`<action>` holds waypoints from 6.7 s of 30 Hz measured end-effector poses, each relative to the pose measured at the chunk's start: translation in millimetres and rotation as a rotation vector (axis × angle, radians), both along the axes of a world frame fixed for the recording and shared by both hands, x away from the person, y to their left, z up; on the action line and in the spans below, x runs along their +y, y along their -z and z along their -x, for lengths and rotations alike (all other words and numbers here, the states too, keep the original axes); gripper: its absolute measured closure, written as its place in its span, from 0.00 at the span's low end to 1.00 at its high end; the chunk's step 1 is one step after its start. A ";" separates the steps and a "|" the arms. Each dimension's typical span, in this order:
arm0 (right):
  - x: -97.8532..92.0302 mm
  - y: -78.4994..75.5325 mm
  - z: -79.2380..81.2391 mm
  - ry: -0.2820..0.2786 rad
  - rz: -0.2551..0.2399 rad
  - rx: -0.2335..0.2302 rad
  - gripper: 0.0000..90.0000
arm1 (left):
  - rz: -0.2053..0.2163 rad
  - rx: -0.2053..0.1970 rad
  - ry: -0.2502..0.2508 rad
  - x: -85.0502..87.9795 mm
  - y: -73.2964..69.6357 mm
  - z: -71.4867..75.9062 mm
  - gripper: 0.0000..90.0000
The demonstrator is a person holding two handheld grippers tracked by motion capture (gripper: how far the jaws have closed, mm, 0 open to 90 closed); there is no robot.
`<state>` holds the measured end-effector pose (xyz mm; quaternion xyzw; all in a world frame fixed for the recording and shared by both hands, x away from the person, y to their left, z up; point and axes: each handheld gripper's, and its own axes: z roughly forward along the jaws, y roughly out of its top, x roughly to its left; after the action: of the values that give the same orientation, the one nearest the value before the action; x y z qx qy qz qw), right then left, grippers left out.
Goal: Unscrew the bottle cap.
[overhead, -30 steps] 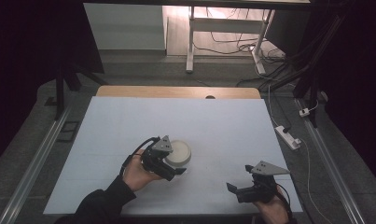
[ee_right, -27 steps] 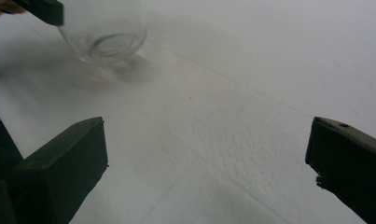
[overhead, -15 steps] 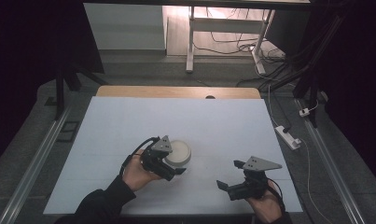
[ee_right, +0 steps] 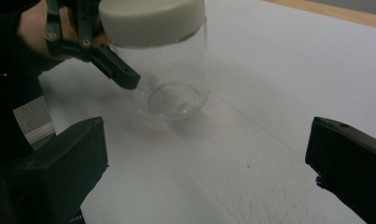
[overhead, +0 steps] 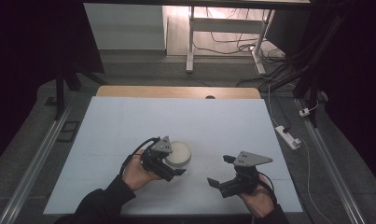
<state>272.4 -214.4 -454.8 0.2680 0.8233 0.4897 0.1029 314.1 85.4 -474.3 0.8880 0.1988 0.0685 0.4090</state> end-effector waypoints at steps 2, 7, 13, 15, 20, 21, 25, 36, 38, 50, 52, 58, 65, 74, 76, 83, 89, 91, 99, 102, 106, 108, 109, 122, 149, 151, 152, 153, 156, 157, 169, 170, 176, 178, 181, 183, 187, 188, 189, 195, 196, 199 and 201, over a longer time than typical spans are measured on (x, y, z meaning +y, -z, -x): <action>4.2 -1.2 -2.3 -0.001 0.003 0.010 0.00 | -0.001 -0.001 0.003 -0.1 -0.1 0.2 0.08; 17.1 -3.8 -7.1 -0.006 0.025 0.016 0.00 | -0.002 0.001 0.010 -0.5 0.3 0.3 0.08; 28.1 -8.8 -9.4 -0.008 0.033 -0.013 0.00 | -0.002 0.002 0.015 -1.4 0.6 0.9 0.08; 31.2 -9.5 -10.4 -0.007 0.035 -0.007 0.00 | -0.005 0.000 0.020 -2.0 0.6 1.4 0.08; 39.7 -9.9 -12.9 -0.033 0.045 0.002 0.00 | -0.004 -0.001 0.027 -2.6 0.3 1.9 0.08; 41.5 -10.0 -13.3 -0.036 0.044 0.000 0.00 | -0.004 -0.001 0.029 -2.6 0.2 2.0 0.08; 48.3 -10.3 -15.7 -0.050 0.049 -0.013 0.00 | -0.005 0.001 0.036 -3.0 -0.1 2.4 0.08; 70.3 -14.3 -22.8 -0.087 0.044 -0.007 0.00 | -0.010 -0.002 0.057 -4.3 -1.0 3.8 0.08; 74.9 -15.2 -24.4 -0.086 0.034 -0.004 0.00 | -0.012 -0.004 0.062 -4.6 -1.2 4.2 0.08; 95.6 -13.7 -32.0 -0.140 0.039 -0.015 0.00 | -0.011 -0.005 0.087 -6.3 -2.2 6.1 0.08; 96.1 -12.7 -33.1 -0.153 0.034 -0.008 0.01 | -0.012 -0.003 0.092 -6.9 -2.0 6.1 0.08; 97.7 -10.5 -34.0 -0.184 0.029 -0.007 0.06 | -0.004 0.002 0.105 -8.4 -1.9 6.8 0.08; 98.6 -9.9 -32.6 -0.199 0.031 -0.033 0.07 | -0.003 0.002 0.119 -9.7 -2.5 7.6 0.08; 97.9 -9.4 -35.2 -0.252 0.032 -0.019 0.08 | 0.003 0.018 0.169 -10.3 -0.8 6.9 0.08; 95.8 -9.7 -37.3 -0.295 0.017 -0.012 0.08 | 0.018 0.028 0.196 -9.5 -1.0 6.3 0.08; 91.9 -8.9 -42.6 -0.408 -0.011 -0.004 0.08 | 0.020 0.032 0.259 -8.9 -1.2 6.9 0.08; 88.8 -5.6 -47.1 -0.499 -0.031 0.005 0.08 | 0.011 0.033 0.283 -10.6 -0.1 8.0 0.08; 88.9 -4.6 -47.1 -0.496 -0.032 0.010 0.08 | 0.011 0.031 0.280 -10.6 0.0 8.0 0.08; 89.0 -13.5 -40.9 -0.385 -0.024 -0.014 0.00 | 0.023 0.020 0.220 -6.4 -1.9 5.8 0.08; 89.6 -15.6 -37.3 -0.322 -0.009 -0.028 0.00 | 0.026 0.016 0.186 -5.2 -2.5 5.0 0.08; 92.9 -15.9 -33.1 -0.254 0.021 -0.046 0.00 | 0.021 0.007 0.151 -4.5 -3.6 4.6 0.08; 93.8 -15.6 -32.1 -0.230 0.021 -0.061 0.00 | 0.016 0.001 0.137 -4.7 -3.9 5.0 0.08; 94.1 -15.4 -31.7 -0.221 0.021 -0.065 0.00 | 0.008 -0.003 0.133 -4.8 -4.3 5.0 0.08; 96.5 -12.3 -28.5 -0.174 0.010 -0.086 0.08 | 0.002 -0.009 0.097 -6.0 -5.4 5.9 0.08; 83.8 -12.8 -40.9 -0.444 -0.005 -0.027 0.01 | 0.009 0.017 0.272 -6.8 -3.9 7.7 0.08; 84.8 -16.2 -38.8 -0.410 -0.004 -0.030 0.00 | 0.016 0.011 0.250 -6.4 -5.0 7.8 0.08; 85.1 -18.0 -37.7 -0.396 -0.007 -0.035 0.00 | 0.018 0.008 0.237 -6.2 -5.6 7.7 0.08; 85.3 -19.9 -36.4 -0.380 -0.006 -0.036 0.00 | 0.022 0.007 0.222 -5.9 -6.0 7.6 0.08; 88.3 -23.1 -31.8 -0.321 0.011 -0.056 0.00 | 0.018 -0.003 0.183 -5.5 -7.5 7.1 0.08; 89.8 -23.7 -30.2 -0.298 0.021 -0.058 0.00 | 0.013 -0.006 0.169 -5.6 -7.9 7.2 0.08; 95.0 -21.3 -22.9 -0.173 0.004 -0.103 0.08 | 0.013 -0.016 0.121 -5.6 -11.4 8.4 0.08; 94.8 -21.3 -22.6 -0.171 -0.001 -0.103 0.08 | 0.016 -0.014 0.122 -5.4 -11.6 8.4 0.08; 93.3 -23.3 -23.2 -0.209 -0.001 -0.107 0.08 | 0.040 0.002 0.164 -3.0 -11.8 7.4 0.08; 91.0 -23.5 -26.3 -0.251 -0.007 -0.094 0.08 | 0.035 0.004 0.182 -3.4 -12.1 7.8 0.08; 87.6 -23.6 -30.1 -0.312 -0.012 -0.077 0.08 | 0.031 0.004 0.213 -4.3 -11.8 8.8 0.08; 85.9 -23.4 -31.7 -0.345 -0.017 -0.069 0.08 | 0.031 0.005 0.232 -4.6 -11.7 9.4 0.08; 83.4 -23.0 -34.0 -0.411 -0.026 -0.067 0.08 | 0.032 0.004 0.273 -4.9 -11.7 10.9 0.08; 81.8 -22.7 -35.2 -0.453 -0.035 -0.064 0.08 | 0.034 0.005 0.307 -5.2 -11.5 11.8 0.08; 80.9 -22.6 -35.9 -0.479 -0.039 -0.061 0.08 | 0.038 0.004 0.322 -5.5 -11.3 12.6 0.08; 78.5 -23.7 -34.9 -0.521 -0.033 -0.066 0.08 | 0.032 -0.004 0.318 -7.9 -12.5 14.8 0.08; 78.6 -24.6 -34.0 -0.503 -0.028 -0.067 0.08 | 0.035 -0.003 0.305 -7.6 -12.9 14.2 0.08; 79.8 -28.7 -31.5 -0.413 -0.041 -0.068 0.01 | 0.030 -0.008 0.253 -6.2 -14.4 13.0 0.08; 80.8 -31.8 -30.6 -0.343 -0.043 -0.063 0.00 | 0.027 -0.012 0.212 -6.3 -15.1 12.8 0.08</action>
<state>303.0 -133.6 -423.0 0.1105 0.8426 0.5258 0.0377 301.4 79.2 -459.2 0.8980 0.1023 0.0274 0.4271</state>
